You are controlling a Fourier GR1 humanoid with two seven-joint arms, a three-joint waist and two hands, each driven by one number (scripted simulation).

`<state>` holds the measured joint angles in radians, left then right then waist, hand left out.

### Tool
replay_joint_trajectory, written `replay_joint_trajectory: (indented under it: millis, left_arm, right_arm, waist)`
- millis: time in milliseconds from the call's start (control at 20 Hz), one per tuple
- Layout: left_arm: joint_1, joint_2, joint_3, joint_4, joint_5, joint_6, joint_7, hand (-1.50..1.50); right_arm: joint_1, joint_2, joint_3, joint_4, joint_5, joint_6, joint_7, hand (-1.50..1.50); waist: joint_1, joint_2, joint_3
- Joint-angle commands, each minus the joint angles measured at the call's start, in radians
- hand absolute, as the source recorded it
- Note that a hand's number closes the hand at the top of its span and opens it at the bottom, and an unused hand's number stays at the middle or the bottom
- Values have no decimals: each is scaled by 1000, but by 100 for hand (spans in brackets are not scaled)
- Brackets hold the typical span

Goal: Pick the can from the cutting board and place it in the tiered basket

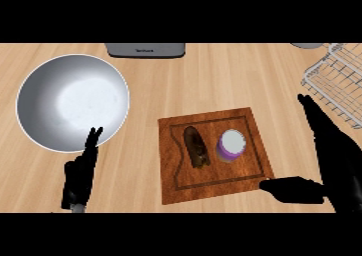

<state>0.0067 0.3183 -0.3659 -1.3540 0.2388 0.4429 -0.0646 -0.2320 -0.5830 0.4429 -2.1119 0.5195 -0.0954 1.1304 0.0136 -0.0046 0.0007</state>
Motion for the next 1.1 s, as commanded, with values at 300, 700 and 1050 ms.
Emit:
replay_joint_trajectory:
  millis: [300, 700, 1050]
  left_arm:
    - [-3, -29, -5, 8, -25, 19, 42, 0]
    - [15, -8, 30, -4, -3, -18, 50, 0]
    - [43, -40, 23, 27, -31, -16, -5, 0]
  right_arm:
    - [-144, 191, 141, 212, 188, 155, 235, -150]
    - [-162, 300, 129, 310, 181, 250, 275, -150]
    - [-210, 440, 117, 408, 235, 306, 279, -150]
  waist:
    - [-5, 5, -3]
    - [-9, 4, -2]
    - [-10, 4, -3]
